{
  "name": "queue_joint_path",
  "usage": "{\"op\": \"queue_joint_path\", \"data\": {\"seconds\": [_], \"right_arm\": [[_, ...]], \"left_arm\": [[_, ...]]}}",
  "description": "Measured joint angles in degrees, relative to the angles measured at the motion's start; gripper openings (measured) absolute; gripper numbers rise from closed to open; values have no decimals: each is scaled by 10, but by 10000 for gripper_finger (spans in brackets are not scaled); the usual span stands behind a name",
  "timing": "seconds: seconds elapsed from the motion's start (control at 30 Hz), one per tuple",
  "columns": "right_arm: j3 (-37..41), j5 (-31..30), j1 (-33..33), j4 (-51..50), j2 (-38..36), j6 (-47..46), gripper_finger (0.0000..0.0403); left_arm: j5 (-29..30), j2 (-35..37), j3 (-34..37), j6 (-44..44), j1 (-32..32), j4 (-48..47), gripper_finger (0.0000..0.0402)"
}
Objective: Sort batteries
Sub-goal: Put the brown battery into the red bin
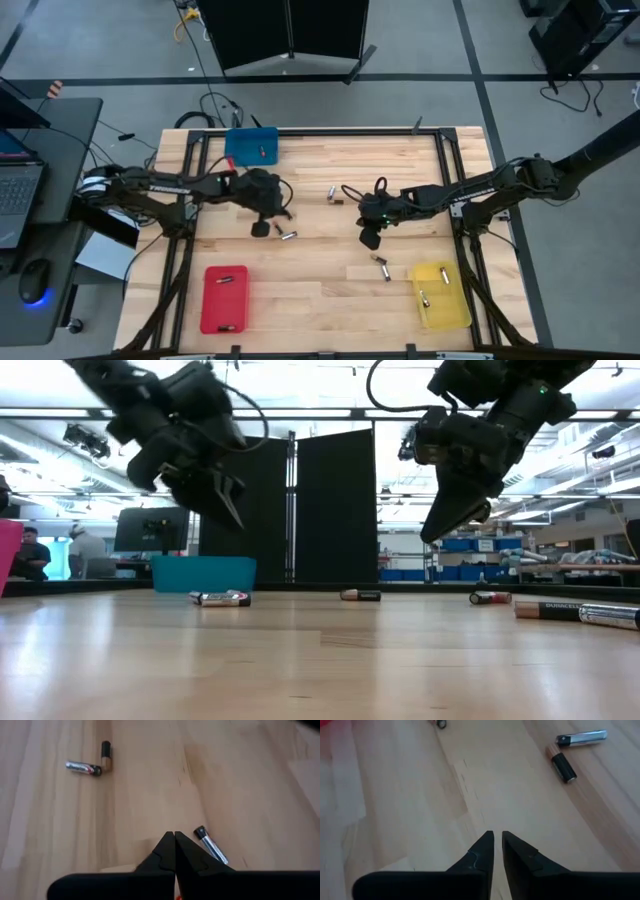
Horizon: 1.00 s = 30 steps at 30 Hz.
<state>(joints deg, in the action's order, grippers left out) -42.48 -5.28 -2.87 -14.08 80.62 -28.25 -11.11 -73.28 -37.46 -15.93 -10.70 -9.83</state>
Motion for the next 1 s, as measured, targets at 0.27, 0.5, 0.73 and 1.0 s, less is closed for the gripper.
{"op": "queue_joint_path", "data": {"seconds": [0.27, 0.5, 0.73, 1.0], "right_arm": [[0, -13, 0, 16, 0, 25, 47], [0, -13, 0, 16, 0, 39, 50], [0, -13, 0, 16, 0, 55, 45], [0, -13, -1, 16, 0, 64, 45]], "left_arm": [[1, -67, -96, -26, 0, -121, 4], [25, -142, -148, -79, 10, -195, 64], [71, -174, -160, -147, 15, -208, 138], [96, -216, -160, -187, 15, -190, 152]]}}
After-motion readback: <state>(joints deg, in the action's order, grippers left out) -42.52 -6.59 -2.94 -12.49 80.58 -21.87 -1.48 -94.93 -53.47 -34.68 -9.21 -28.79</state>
